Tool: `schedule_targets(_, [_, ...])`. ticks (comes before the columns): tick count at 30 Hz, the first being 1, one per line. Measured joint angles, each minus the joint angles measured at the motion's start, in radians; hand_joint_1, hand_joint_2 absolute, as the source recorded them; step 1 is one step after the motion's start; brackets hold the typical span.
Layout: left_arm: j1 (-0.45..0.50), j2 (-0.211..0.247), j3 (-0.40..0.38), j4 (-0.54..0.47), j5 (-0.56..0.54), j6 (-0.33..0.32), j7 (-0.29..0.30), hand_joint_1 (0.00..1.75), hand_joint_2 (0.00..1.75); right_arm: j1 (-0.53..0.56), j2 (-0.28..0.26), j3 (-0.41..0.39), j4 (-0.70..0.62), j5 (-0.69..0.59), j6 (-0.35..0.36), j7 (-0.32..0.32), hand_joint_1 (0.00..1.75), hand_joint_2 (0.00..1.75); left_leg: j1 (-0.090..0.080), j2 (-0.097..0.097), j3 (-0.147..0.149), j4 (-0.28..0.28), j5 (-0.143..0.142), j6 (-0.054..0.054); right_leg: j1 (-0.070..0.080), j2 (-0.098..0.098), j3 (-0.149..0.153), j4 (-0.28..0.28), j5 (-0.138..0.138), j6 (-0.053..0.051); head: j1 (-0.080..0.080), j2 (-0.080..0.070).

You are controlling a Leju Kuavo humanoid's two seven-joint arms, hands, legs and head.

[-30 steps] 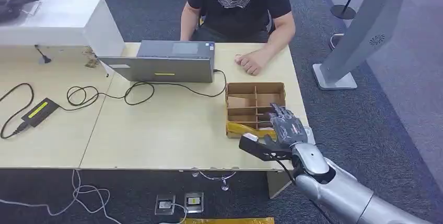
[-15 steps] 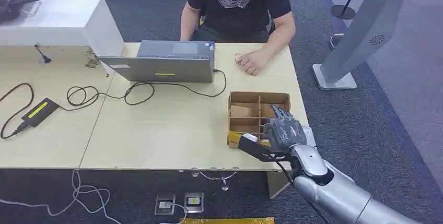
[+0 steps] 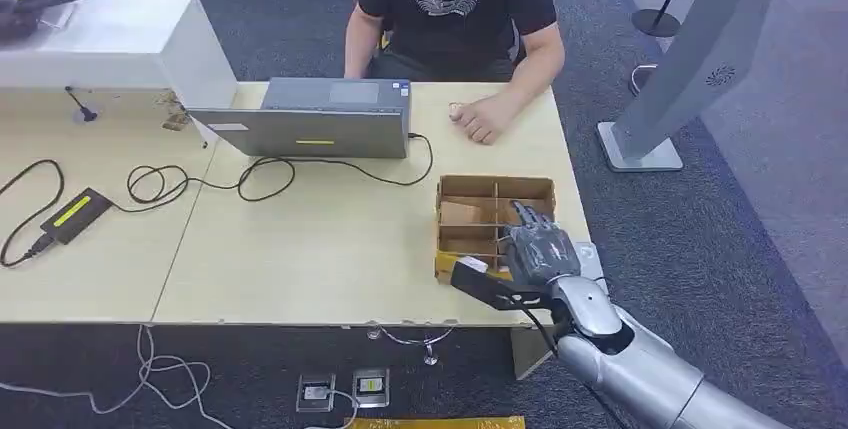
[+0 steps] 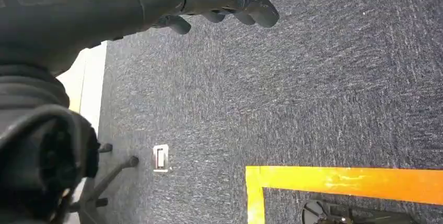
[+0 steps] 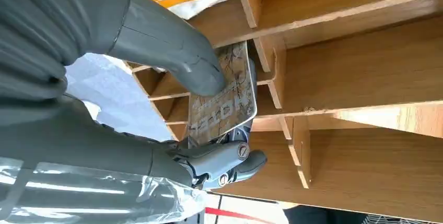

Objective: Pass the card to the sensor for recognition and then transmit it.

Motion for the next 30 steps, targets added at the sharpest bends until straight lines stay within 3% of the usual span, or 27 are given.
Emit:
schedule_targets(5, [0.0,0.0,-0.001,0.0,0.0,0.0,0.0,0.0,0.0,0.008,0.007,-0.013,0.006,0.013,-0.008,-0.009,1.75,1.75,0.0,0.0,0.0,0.0,0.0,0.0,0.0,0.0,0.0,0.0,0.0,0.0,0.0,0.0])
schedule_targets(11, [0.0,0.0,-0.009,0.0,0.001,0.0,0.0,0.0,0.0,0.01,0.015,-0.051,-0.015,0.142,-0.026,-0.005,1.75,1.75,0.0,0.0,0.0,0.0,0.0,0.0,0.0,0.0,0.0,0.0,0.0,0.0,0.0,0.0])
schedule_targets(17, [-0.001,0.0,-0.018,0.0,0.0,0.0,0.0,0.0,0.0,-0.003,0.016,-0.085,-0.076,0.334,-0.021,0.029,1.75,1.75,0.0,0.0,0.0,0.0,0.0,0.0,0.0,0.0,0.0,0.0,0.0,0.0,0.0,0.0])
schedule_targets(24, [0.0,0.005,-0.034,0.0,-0.003,0.001,0.0,0.0,0.0,-0.032,-0.01,-0.115,-0.232,0.716,0.03,0.048,1.75,1.75,0.0,0.0,0.0,0.0,0.0,0.0,0.0,0.0,0.0,0.0,0.0,0.0,0.0,0.0])
schedule_targets(30, [0.0,0.005,-0.034,0.0,0.002,0.006,-0.002,0.0,0.0,-0.075,-0.016,-0.132,-0.303,0.712,0.037,0.04,1.75,1.75,0.0,0.001,0.0,0.0,0.0,0.0,0.0,0.001,0.0,0.0,0.0,0.0,0.0,0.0])
